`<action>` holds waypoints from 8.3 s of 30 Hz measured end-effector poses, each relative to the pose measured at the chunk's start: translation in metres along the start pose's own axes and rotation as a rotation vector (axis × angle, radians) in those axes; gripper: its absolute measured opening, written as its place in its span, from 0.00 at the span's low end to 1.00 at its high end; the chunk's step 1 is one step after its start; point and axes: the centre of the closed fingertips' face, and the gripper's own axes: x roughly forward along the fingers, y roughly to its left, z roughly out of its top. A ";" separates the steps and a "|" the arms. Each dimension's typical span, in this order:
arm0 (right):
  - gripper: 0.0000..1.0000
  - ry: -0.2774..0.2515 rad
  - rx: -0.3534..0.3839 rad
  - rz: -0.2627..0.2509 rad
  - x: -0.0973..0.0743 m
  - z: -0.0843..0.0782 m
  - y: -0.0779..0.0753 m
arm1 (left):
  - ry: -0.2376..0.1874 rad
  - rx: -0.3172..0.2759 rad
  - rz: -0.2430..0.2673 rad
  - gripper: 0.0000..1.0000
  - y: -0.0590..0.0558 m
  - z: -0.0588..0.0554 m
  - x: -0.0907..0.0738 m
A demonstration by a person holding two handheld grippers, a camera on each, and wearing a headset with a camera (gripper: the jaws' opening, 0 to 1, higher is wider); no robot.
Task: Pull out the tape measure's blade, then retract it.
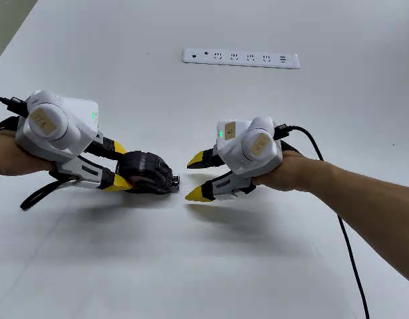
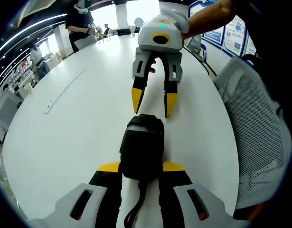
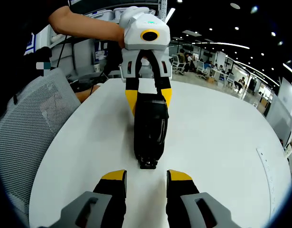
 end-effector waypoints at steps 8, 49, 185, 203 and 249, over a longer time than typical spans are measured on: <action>0.23 0.014 -0.034 0.009 0.010 0.003 -0.002 | 0.001 -0.005 -0.003 0.23 0.000 0.000 0.000; 0.08 0.046 -0.079 0.022 0.024 0.004 -0.001 | -0.008 -0.037 -0.006 0.23 -0.001 -0.004 0.000; 0.08 0.148 0.057 -0.033 -0.089 -0.100 0.008 | 0.008 -0.068 -0.015 0.23 0.002 -0.001 0.003; 0.08 0.171 0.072 -0.033 -0.111 -0.117 0.011 | 0.026 -0.057 -0.018 0.23 0.000 0.000 0.002; 0.10 0.228 0.100 -0.022 -0.135 -0.137 0.016 | 0.034 -0.031 -0.027 0.24 -0.001 0.002 0.003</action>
